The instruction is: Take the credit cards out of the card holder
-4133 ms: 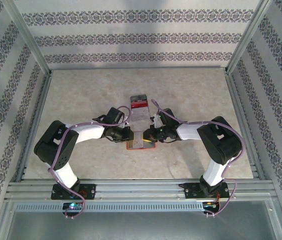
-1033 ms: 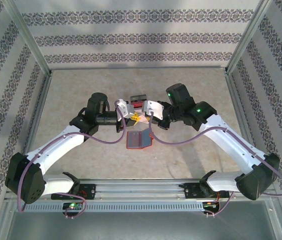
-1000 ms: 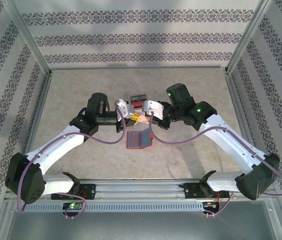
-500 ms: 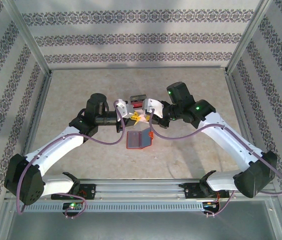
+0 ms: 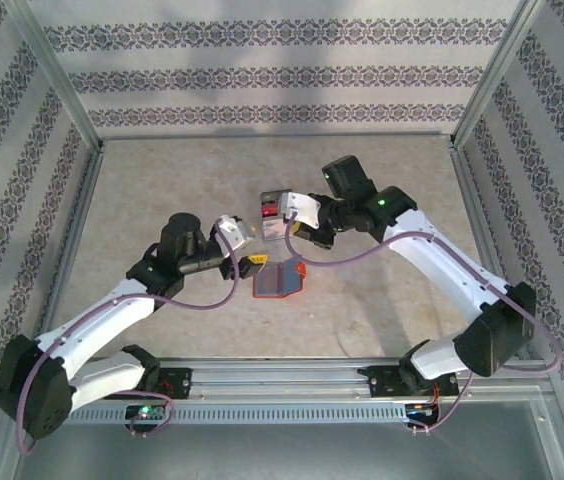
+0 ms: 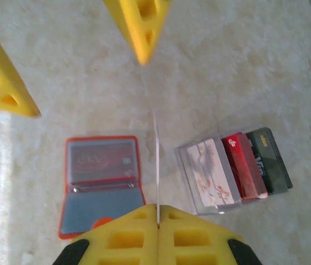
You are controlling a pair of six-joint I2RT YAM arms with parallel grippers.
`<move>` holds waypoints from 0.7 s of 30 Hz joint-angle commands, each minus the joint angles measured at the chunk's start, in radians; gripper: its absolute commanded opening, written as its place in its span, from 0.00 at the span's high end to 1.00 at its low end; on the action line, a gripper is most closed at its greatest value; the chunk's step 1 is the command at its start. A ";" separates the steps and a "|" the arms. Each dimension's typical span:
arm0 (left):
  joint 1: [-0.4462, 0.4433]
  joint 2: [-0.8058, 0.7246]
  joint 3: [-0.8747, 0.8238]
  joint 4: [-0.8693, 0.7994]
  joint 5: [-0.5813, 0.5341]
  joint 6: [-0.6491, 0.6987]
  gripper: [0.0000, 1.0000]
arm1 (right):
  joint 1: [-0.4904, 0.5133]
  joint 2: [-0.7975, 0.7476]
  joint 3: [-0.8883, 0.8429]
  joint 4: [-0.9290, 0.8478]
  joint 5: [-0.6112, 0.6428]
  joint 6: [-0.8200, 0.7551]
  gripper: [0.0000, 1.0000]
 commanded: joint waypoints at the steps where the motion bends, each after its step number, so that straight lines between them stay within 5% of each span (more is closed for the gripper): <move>1: -0.010 -0.083 -0.046 -0.002 -0.236 -0.092 0.23 | 0.005 0.080 0.080 -0.055 0.127 -0.082 1.00; 13: -0.005 -0.281 -0.231 -0.039 -0.541 -0.269 0.00 | 0.050 0.439 0.411 -0.217 0.298 -0.225 1.00; 21: 0.000 -0.280 -0.255 -0.056 -0.595 -0.304 0.00 | 0.054 0.586 0.526 -0.272 0.294 -0.233 1.00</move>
